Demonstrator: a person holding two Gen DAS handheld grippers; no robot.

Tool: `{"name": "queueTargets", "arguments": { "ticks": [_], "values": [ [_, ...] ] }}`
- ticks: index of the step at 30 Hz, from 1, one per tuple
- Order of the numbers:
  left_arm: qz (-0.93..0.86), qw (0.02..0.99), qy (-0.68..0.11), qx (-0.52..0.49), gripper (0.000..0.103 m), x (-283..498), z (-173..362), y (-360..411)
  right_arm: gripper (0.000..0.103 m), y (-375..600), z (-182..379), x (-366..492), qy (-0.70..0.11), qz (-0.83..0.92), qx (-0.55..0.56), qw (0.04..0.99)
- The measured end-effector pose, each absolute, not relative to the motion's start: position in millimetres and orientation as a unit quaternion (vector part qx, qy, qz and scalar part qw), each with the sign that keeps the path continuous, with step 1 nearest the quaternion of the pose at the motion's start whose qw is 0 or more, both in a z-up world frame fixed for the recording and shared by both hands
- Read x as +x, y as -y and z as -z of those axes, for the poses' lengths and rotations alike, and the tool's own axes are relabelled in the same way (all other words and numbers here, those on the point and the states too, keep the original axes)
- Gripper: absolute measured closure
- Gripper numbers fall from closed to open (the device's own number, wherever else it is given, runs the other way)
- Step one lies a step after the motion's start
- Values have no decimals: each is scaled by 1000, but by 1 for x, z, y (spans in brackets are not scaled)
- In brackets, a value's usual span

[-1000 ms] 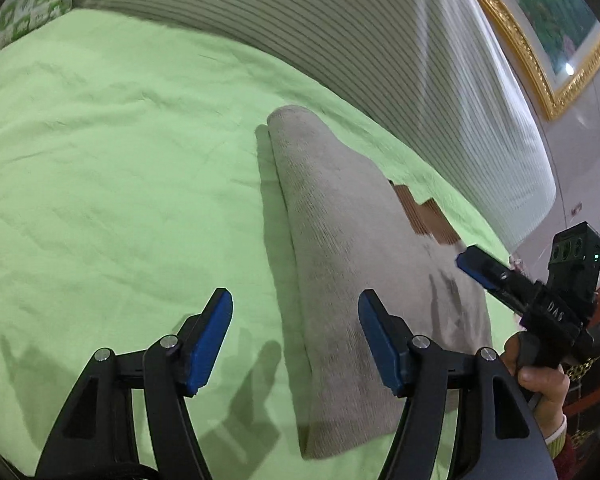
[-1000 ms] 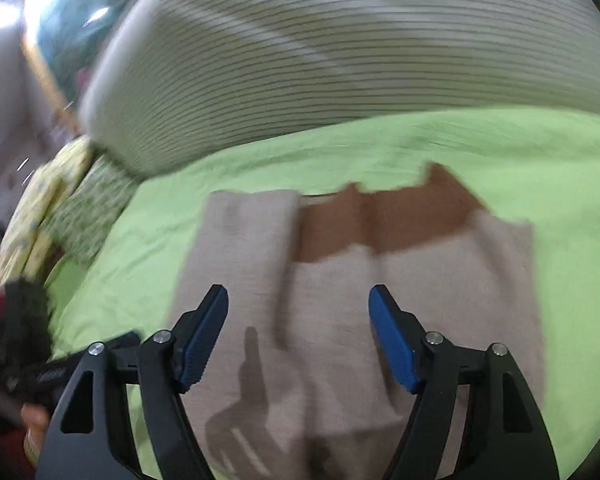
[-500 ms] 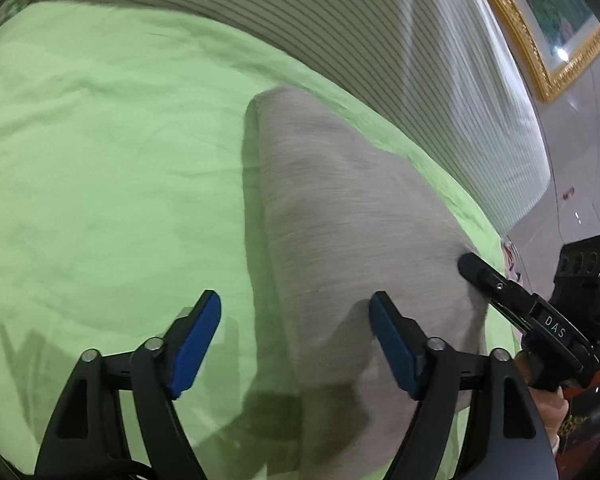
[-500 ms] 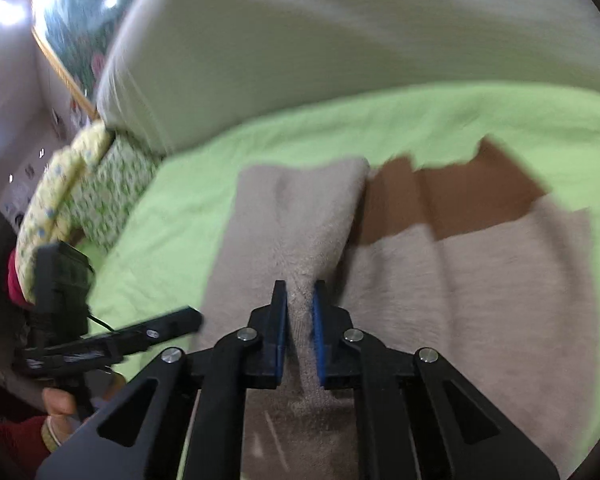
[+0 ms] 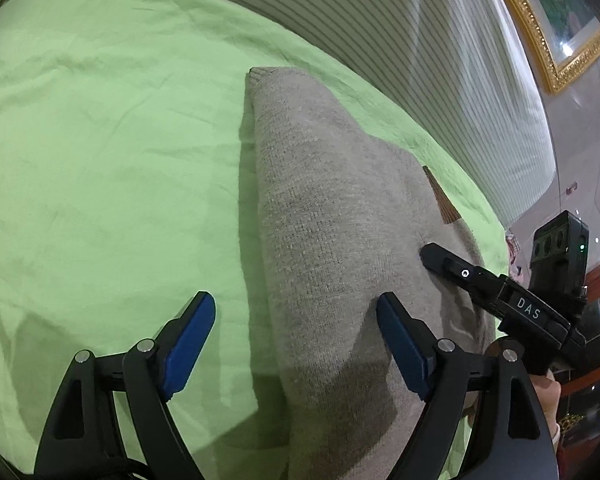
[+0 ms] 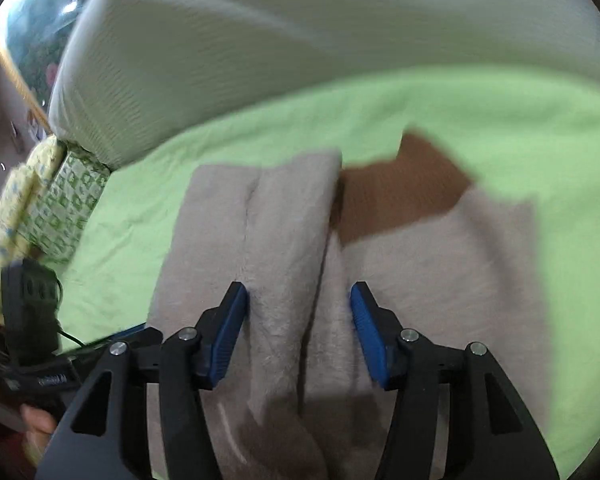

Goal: Fold small clothes

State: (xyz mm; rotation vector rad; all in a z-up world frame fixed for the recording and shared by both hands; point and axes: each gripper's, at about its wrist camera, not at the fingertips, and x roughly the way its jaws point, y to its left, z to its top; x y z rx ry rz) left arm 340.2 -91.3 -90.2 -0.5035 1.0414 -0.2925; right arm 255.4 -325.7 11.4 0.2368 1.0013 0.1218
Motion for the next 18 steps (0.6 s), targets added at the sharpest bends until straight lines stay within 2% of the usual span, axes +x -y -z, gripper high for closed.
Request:
{"name": "queueTargets", "arguments": {
  "ticks": [1,2,3,6,12,18],
  "values": [
    [136,827,-491,-238,19,342,90,94,51,325,-9,256,-481,-67,121,866],
    [135,826,-492,-238,19,342,89,95,67,325,-8,257,-486,-78,134,860],
    [134,828,-492,-235,19,343,86,98,77,323,-10,255,-486,-83,145,858],
    [145,834,-486,-215,19,349,70,114,81,314,-32,246,-456,-91,141,874],
    [133,855,-475,-159,19,366,41,143,82,326,-99,222,-386,-80,110,912],
    [156,816,-531,-169,18,374,80,171,81,367,-36,229,-452,-19,121,884]
  ]
}}
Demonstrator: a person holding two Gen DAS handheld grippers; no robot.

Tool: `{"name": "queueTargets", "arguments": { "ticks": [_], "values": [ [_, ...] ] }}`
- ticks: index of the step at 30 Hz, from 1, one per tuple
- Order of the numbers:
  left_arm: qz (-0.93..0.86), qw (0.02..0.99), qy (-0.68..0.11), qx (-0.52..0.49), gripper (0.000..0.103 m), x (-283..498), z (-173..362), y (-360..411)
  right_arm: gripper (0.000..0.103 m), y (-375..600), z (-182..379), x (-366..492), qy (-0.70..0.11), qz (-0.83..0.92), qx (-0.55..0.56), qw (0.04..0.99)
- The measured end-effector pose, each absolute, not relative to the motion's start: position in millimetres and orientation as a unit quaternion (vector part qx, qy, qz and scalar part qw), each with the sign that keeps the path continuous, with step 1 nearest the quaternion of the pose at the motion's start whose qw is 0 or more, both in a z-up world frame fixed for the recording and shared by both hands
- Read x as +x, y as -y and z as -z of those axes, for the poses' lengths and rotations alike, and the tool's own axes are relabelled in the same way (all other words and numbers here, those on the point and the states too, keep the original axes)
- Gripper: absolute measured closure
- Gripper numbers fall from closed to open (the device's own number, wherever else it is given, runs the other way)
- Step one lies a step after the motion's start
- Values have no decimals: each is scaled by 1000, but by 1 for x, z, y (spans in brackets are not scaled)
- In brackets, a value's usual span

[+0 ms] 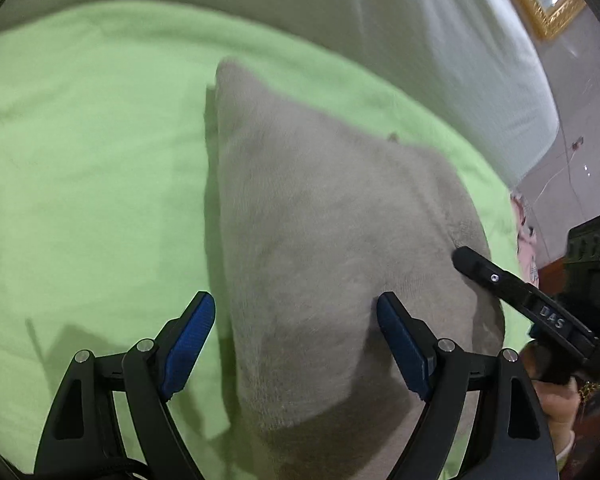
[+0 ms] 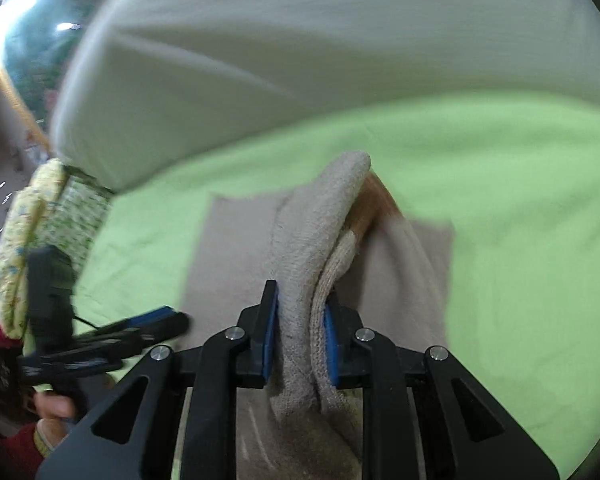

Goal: Fold small clothes

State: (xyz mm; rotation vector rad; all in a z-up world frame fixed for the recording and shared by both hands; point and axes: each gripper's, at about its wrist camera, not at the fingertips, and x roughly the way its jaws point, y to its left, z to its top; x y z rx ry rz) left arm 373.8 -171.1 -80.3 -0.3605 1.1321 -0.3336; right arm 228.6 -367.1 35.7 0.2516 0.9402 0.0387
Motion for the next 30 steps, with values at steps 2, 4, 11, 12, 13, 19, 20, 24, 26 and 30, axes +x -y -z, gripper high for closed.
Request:
{"name": "queueTargets", "arguments": {
  "ticks": [2,4,11,12,13,19,20,24,26,30],
  "values": [
    [154,811,-533,-185,14,376,87,170,81,381,-19,223,-442,-19,151,884],
    [158,806,-534,-199,14,379,90,168,81,386,-15,220,-430,-24,168,887],
    [172,813,-527,-178,15,375,79,173,82,378,-50,203,-393,-5,120,912],
    [172,811,-529,-180,15,374,81,173,82,377,-46,205,-399,7,102,911],
    [171,811,-530,-180,15,374,83,173,82,378,-37,207,-406,21,88,909],
    [167,813,-527,-180,15,361,83,166,64,409,-22,201,-412,-4,169,895],
    [167,814,-526,-180,15,356,81,163,62,410,-26,195,-405,1,164,899],
    [160,829,-508,-169,15,320,71,154,62,407,-42,151,-375,2,159,913],
    [157,837,-502,-147,15,294,69,151,62,408,-39,129,-371,4,163,914],
    [158,847,-498,-95,15,235,75,149,62,404,-23,87,-368,16,188,911]
  ]
}}
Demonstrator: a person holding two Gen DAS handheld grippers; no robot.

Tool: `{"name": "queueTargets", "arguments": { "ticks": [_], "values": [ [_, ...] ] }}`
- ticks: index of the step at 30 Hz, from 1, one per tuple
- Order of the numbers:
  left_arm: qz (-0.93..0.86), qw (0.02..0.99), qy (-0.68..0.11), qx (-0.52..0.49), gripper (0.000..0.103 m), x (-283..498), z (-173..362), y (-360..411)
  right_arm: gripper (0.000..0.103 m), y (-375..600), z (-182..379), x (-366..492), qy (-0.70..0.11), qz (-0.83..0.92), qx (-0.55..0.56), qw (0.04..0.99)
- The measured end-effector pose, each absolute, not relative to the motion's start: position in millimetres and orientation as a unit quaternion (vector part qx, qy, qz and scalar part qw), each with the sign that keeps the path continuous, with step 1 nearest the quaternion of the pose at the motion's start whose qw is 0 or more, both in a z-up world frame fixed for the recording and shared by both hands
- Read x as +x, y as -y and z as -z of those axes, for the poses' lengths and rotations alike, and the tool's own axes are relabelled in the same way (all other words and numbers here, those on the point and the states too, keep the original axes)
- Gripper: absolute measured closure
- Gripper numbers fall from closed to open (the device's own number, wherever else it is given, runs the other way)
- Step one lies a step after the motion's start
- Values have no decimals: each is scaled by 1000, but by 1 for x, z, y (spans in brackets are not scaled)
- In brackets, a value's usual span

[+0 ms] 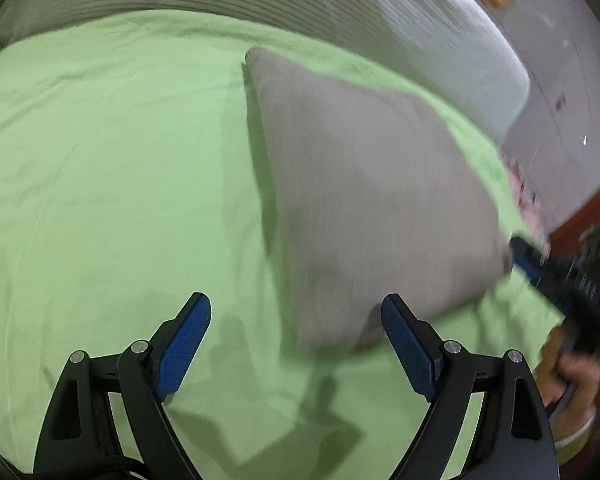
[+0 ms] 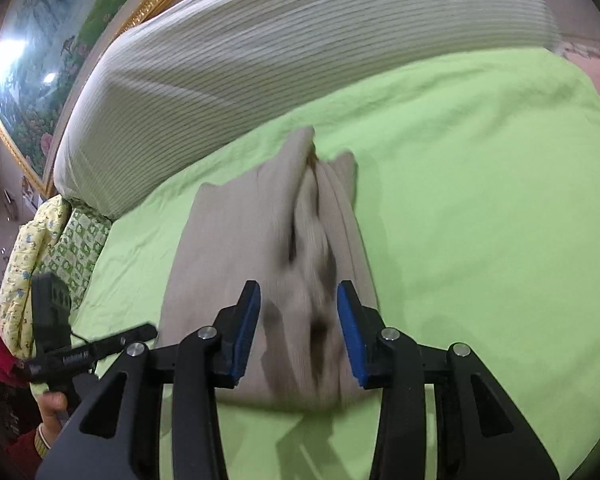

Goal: Fold small clothes

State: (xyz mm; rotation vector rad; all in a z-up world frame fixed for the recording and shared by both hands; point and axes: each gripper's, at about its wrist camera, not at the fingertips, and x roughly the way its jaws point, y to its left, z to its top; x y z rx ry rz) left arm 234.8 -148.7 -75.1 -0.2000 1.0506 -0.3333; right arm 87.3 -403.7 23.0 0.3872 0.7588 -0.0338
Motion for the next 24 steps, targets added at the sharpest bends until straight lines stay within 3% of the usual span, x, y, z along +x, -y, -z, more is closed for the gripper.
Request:
{"name": "queueTargets", "arguments": {
  "ticks": [6,10,12,14,16,21,24],
  "values": [
    [131,856,-496,-67,15,220,87,162,62,392,-10,73,-364,18,214,906],
    [110,864,-487,-64,24,228,87,164,62,392,-3,77,-370,20,219,903],
    [105,864,-489,-54,44,229,91,167,77,393,-2,77,-370,19,227,901],
    [125,859,-494,-58,74,231,95,171,86,392,0,77,-372,19,225,900],
    [133,857,-494,-63,86,234,94,176,89,390,-4,76,-367,15,223,903],
    [130,874,-468,-3,87,226,75,198,92,395,-46,64,-311,17,213,926],
    [122,872,-474,9,87,225,85,202,92,402,-50,66,-321,37,189,927]
  ]
}}
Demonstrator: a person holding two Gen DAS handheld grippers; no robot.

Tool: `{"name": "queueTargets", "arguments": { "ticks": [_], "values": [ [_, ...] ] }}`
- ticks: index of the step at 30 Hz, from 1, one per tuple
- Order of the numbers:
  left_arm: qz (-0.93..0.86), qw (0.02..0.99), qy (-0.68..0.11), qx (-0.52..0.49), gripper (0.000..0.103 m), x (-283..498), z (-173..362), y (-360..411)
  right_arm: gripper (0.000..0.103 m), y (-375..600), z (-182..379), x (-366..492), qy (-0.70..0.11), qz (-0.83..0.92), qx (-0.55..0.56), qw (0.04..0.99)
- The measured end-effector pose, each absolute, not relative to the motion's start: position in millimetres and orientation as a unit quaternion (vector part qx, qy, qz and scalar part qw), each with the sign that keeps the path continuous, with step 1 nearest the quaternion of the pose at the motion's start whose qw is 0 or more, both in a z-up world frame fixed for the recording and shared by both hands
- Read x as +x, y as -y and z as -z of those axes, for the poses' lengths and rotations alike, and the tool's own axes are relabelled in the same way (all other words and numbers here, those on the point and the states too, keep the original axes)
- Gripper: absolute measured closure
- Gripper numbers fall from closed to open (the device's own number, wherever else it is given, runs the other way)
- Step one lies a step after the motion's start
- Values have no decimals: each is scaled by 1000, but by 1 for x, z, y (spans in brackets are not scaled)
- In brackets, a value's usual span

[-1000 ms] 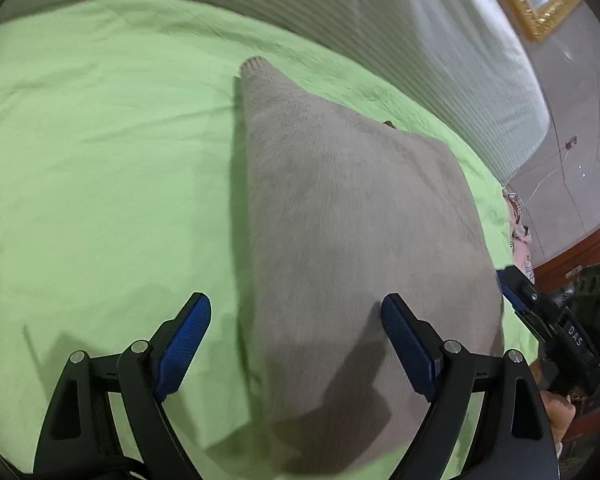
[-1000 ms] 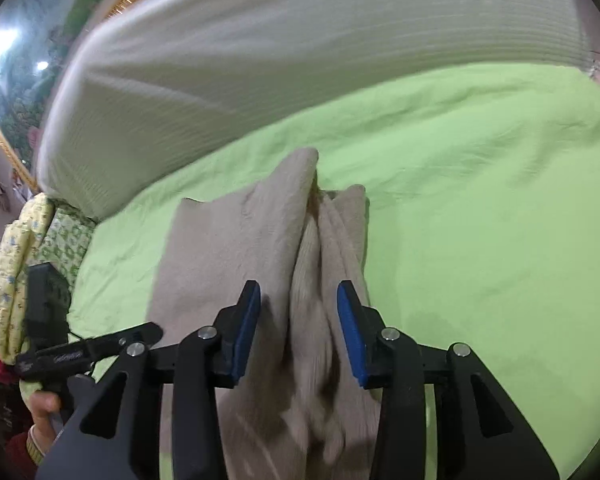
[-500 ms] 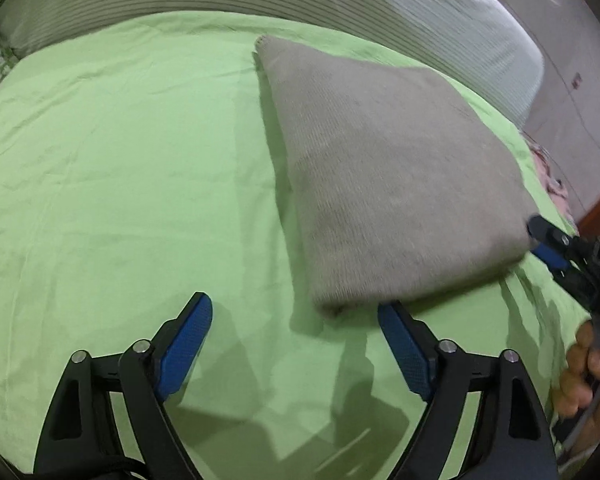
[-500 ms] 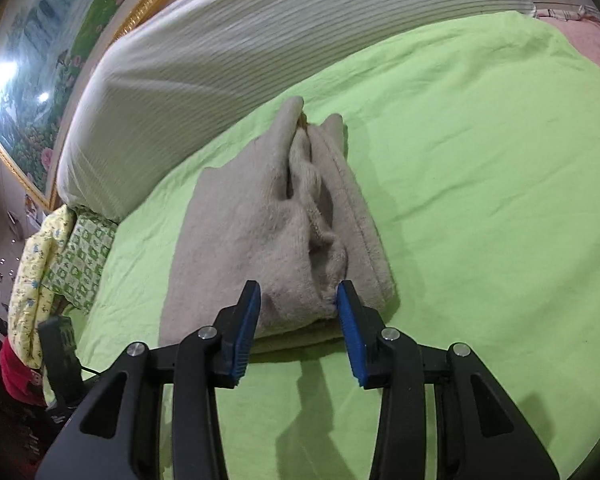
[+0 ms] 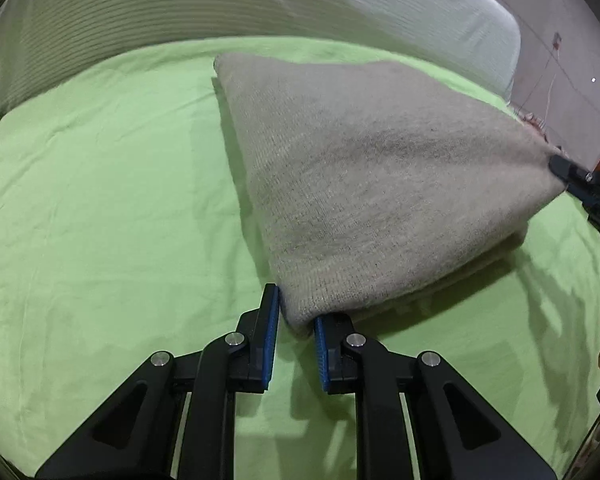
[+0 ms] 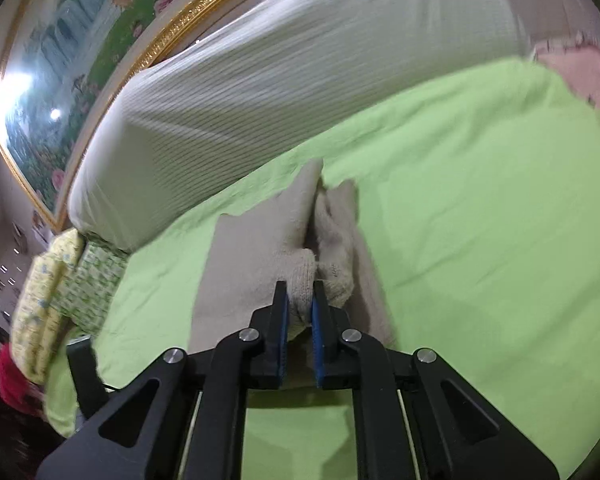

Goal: Fold small clothes

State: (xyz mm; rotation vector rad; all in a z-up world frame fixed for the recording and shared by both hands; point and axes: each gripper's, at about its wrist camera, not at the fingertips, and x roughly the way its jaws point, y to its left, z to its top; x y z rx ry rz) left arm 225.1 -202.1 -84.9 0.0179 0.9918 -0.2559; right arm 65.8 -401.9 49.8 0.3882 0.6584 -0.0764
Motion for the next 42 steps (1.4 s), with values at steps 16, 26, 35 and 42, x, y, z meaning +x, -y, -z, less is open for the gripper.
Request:
{"name": "queueTargets", "arguments": {
  "ticks": [16,26,35,42],
  "values": [
    [149,853,-500,-3,61,218,92,180,73,408,-9,61,-385,89,178,901],
    [130,865,-475,-96,33,246,56,141,36,389,-58,101,-334,70,128,931],
    [124,850,-490,-149,33,281,63,142,36,369,-44,200,-405,46,31,913],
    [130,845,-497,-148,33,289,66,140,33,439,-15,191,-391,107,138,904]
  ]
}}
